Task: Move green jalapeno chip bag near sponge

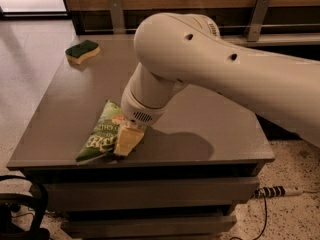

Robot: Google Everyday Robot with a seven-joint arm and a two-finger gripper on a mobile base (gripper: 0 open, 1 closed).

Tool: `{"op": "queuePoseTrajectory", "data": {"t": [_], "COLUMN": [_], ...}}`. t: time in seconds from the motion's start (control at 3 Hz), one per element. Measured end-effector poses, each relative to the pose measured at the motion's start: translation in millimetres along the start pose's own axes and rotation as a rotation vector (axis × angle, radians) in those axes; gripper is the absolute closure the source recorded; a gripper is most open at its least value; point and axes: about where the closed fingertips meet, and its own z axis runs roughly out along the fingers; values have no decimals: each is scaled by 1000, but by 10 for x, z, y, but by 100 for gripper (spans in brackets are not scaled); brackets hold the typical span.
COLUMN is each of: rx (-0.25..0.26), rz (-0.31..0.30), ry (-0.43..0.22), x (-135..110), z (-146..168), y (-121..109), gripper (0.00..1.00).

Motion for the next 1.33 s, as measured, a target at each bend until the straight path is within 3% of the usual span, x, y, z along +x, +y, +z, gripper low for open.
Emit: {"op": "queuePoseTrajectory", "data": {"t": [0.67,1.0,1.33], "rx": [6,8,42], "rz": [-5,-7,-29], "ry": [1,2,25], "x": [-19,-23,-8], "z": [-27,-37,-205], "y": [13,12,-174], "gripper": [99,100,100]}}
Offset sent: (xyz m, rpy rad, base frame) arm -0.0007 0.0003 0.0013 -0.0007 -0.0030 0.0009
